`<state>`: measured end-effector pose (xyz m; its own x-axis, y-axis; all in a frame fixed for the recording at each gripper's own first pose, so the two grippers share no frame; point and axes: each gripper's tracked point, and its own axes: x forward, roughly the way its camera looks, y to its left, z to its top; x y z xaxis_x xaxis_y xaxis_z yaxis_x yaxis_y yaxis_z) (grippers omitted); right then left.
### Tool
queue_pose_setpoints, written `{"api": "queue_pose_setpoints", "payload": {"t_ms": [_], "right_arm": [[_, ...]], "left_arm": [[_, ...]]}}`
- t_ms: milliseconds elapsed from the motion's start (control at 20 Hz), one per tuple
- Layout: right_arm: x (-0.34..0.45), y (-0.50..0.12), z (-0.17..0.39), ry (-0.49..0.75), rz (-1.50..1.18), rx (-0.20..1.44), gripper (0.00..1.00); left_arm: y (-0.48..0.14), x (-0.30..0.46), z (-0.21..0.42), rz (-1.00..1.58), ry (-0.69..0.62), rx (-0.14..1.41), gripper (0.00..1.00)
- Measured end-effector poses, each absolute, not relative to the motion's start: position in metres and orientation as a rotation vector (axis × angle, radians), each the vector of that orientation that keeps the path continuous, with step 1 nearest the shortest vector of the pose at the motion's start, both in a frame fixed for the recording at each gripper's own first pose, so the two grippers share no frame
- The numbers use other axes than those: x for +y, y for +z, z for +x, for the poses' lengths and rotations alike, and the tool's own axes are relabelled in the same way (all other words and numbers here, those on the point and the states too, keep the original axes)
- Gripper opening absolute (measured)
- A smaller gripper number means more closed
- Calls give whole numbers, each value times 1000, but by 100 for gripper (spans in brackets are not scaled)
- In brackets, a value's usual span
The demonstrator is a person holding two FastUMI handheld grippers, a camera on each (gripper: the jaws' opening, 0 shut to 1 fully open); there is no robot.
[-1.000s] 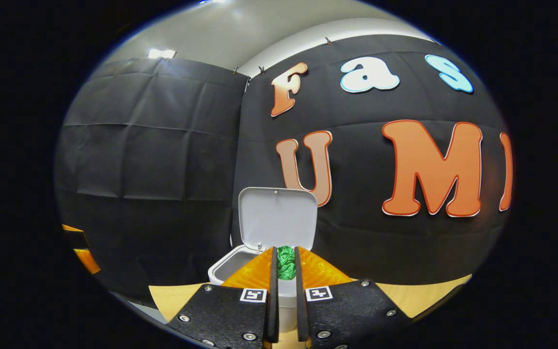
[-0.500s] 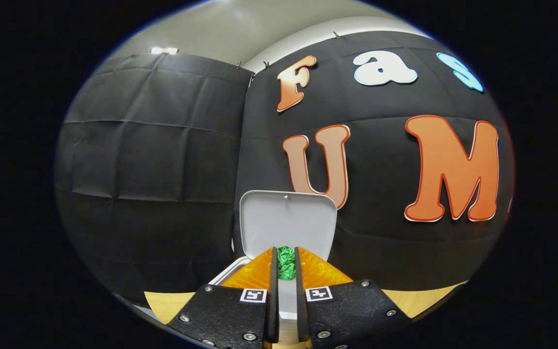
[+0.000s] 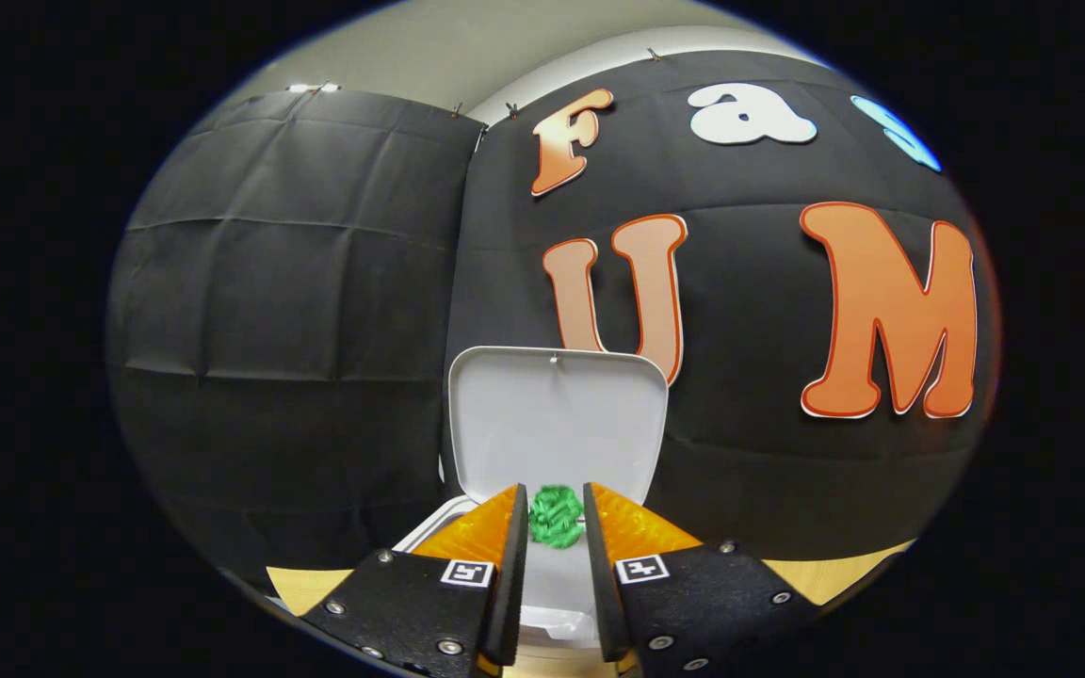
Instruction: Press the lid of the desktop garbage bin to open it, pick up the crumpled paper on the desktop and throw it into the bin, then pick up the pop can on the desktop and drop it into the bin, and finally close the garbage bin lid.
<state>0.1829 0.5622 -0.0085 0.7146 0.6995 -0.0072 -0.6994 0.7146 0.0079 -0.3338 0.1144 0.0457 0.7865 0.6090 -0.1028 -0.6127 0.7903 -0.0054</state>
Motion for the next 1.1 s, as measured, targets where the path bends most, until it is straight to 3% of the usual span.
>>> {"api": "queue_pose_setpoints", "payload": {"t_ms": [350, 600, 650, 700, 750, 800, 850, 900, 950, 1000, 1100], "right_arm": [[544, 0, 177, 766, 16, -4, 59], [520, 7, 164, 760, 16, -34, 61], [513, 8, 162, 757, 23, -35, 55], [507, 9, 159, 757, 34, -36, 77], [501, 11, 157, 755, 39, -37, 74], [492, 12, 155, 751, 42, -43, 76], [484, 15, 153, 744, 45, -51, 91], [476, 17, 151, 740, 48, -59, 83], [467, 18, 150, 734, 50, -68, 97], [457, 21, 148, 728, 53, -75, 89], [437, 23, 146, 713, 64, -78, 93]], "left_arm": [[45, 111, -330, -38, 632, 98, 94], [44, 89, -312, -34, 592, 112, 94], [44, 85, -313, -31, 588, 113, 94], [44, 82, -312, -30, 583, 115, 94], [43, 78, -311, -31, 580, 119, 94], [43, 75, -310, -32, 577, 121, 94], [43, 73, -309, -33, 574, 124, 94], [42, 70, -308, -32, 570, 124, 94], [42, 67, -306, -32, 565, 126, 94], [42, 63, -303, -32, 557, 127, 94], [42, 54, -294, -29, 536, 126, 94]]}}
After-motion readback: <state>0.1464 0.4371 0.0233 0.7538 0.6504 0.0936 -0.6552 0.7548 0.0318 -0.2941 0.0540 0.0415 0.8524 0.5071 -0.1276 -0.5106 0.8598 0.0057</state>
